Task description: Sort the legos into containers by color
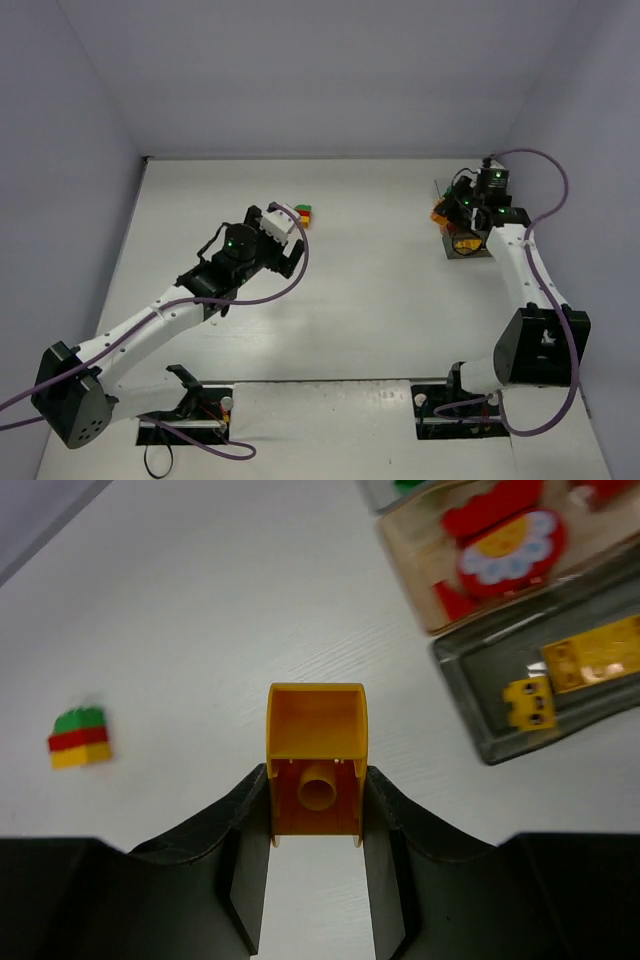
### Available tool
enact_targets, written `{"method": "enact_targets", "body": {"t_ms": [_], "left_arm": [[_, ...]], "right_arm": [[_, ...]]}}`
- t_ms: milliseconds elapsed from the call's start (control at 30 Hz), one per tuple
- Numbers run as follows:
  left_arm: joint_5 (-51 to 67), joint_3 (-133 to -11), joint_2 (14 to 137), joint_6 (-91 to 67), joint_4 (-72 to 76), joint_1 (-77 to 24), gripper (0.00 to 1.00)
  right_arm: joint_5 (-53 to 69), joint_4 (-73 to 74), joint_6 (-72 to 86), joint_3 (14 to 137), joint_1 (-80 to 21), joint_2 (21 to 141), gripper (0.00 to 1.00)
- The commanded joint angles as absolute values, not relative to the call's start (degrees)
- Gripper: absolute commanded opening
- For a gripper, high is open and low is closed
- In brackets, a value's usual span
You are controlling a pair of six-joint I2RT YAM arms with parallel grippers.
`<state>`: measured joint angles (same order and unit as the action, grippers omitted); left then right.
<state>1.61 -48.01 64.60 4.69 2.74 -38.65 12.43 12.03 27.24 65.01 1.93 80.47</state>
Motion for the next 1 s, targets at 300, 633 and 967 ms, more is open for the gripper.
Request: {"method": "enact_targets", "body": {"t_ms": [300,633,967], "left_arm": [[-13.71,-56.33,68.73,-6.06,-6.85,-36.04,0.88],[-11.78,-57.04,70.31,-8.61,-6.94,-33.14,0.88],[-7.75,-59.94,73.82,-14.85,-8.35,-31.55,0.88]], "right_arm": [[0.79,10.90,29.36,68.46,14.32,92.01,0.12],[2.63,10.55,30.67,72.25,14.68,97.38,0.54],[7.03,10.63,29.27,68.91,14.59,90.80,0.65]]}}
